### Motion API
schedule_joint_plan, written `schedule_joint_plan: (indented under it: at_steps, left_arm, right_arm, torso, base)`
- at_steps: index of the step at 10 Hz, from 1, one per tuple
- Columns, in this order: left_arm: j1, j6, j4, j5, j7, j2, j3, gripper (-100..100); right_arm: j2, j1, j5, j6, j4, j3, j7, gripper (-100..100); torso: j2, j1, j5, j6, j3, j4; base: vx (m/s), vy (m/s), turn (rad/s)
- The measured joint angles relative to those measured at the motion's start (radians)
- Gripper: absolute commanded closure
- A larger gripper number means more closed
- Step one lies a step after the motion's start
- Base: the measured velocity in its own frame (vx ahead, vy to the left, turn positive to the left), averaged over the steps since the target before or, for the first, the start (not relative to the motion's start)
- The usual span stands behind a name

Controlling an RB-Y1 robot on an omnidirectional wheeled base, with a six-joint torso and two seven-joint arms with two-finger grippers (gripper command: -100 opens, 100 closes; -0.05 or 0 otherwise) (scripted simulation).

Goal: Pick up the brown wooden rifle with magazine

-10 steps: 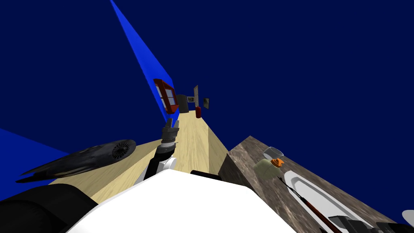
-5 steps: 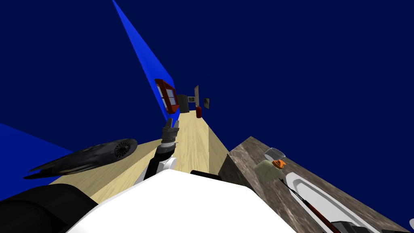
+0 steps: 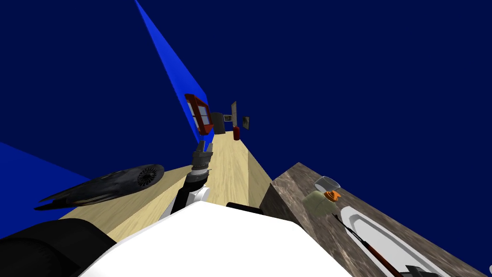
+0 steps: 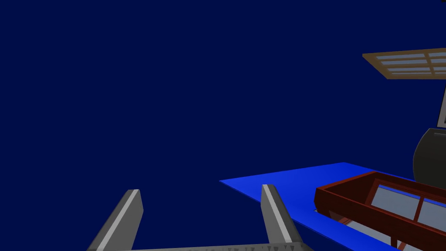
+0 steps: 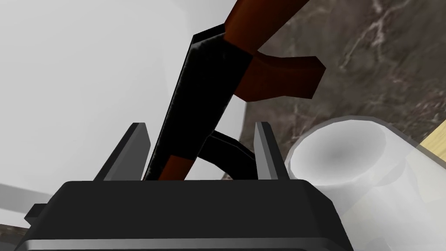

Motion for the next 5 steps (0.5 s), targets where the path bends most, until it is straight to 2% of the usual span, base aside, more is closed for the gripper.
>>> schedule_joint_plan:
  at_steps: [1,2,3,5]
  left_arm:
    - [0.0,0.0,0.0,0.0,0.0,0.0,0.0,0]
    - [0.0,0.0,0.0,0.0,0.0,0.0,0.0,0]
    - [0.0,0.0,0.0,0.0,0.0,0.0,0.0,0]
    - [0.0,0.0,0.0,0.0,0.0,0.0,0.0,0]
  right_arm:
    - [0.0,0.0,0.0,0.0,0.0,0.0,0.0,100]
    - [0.0,0.0,0.0,0.0,0.0,0.0,0.0,0]
    - [0.0,0.0,0.0,0.0,0.0,0.0,0.0,100]
    - [-0.038,-0.004,-0.01,-0.022,-0.017,-0.009,-0.011,100]
  torso:
    - [0.0,0.0,0.0,0.0,0.0,0.0]
    - [0.0,0.0,0.0,0.0,0.0,0.0]
    - [0.0,0.0,0.0,0.0,0.0,0.0]
    - [0.0,0.002,0.001,0.0,0.0,0.0]
  base:
    - [0.0,0.0,0.0]
    - [0.0,0.0,0.0]
    - [0.005,0.012,-0.073]
    - [0.002,0.008,-0.042]
